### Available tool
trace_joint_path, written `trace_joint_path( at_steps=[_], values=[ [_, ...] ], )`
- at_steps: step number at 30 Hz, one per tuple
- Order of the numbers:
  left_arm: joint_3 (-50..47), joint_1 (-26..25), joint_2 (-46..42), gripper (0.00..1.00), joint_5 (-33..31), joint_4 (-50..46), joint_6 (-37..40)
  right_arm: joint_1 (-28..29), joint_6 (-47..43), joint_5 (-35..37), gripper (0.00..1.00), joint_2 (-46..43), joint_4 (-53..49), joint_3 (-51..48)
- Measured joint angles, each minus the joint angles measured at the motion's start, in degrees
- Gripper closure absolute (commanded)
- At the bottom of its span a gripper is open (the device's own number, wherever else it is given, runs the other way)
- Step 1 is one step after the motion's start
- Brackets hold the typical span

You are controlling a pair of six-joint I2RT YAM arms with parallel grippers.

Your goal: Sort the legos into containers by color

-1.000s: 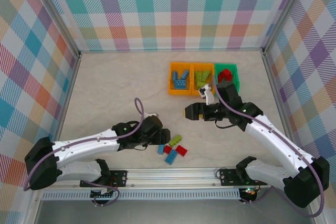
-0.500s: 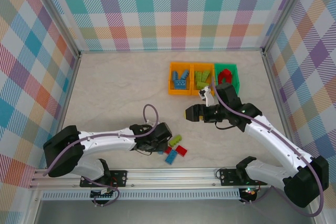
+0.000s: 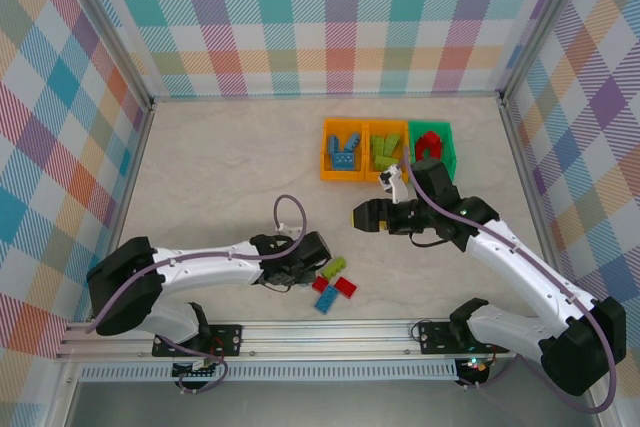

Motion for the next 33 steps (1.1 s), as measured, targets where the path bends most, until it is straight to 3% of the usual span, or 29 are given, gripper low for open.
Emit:
trace_joint_path(
  at_steps=[4, 8, 16, 24, 30, 33],
  values=[
    [7.1, 1.3, -2.3, 0.91, -6.5, -2.1, 6.4, 0.5, -0.2, -1.6, 0.24, 0.0, 0.0, 0.0],
    [15.0, 5.8, -1.1, 0.91, -11.5, 0.3, 15.1, 0.8, -0.6, -2.0, 0.24, 0.4, -1.7, 0.1],
    [35.0, 17.4, 18.9, 0.91, -11.0, 11.4, 27.7, 1.0, -1.4, -0.7, 0.23, 0.4, -4.5, 0.1],
    [63.3, 22.0, 44.6, 0.78, -9.3, 14.5, 35.8, 1.0, -1.3, 3.5, 0.2, -0.2, -5.6, 0.1],
    [74.7, 23.8, 52.9, 0.58, -7.2, 10.0, 36.1, 1.0, -1.4, 5.8, 0.19, -0.7, -6.3, 0.5],
    [75.6, 24.1, 53.1, 0.55, -6.6, 8.9, 36.3, 1.0, -1.4, 6.6, 0.19, -0.8, -6.3, 0.9]
  ],
)
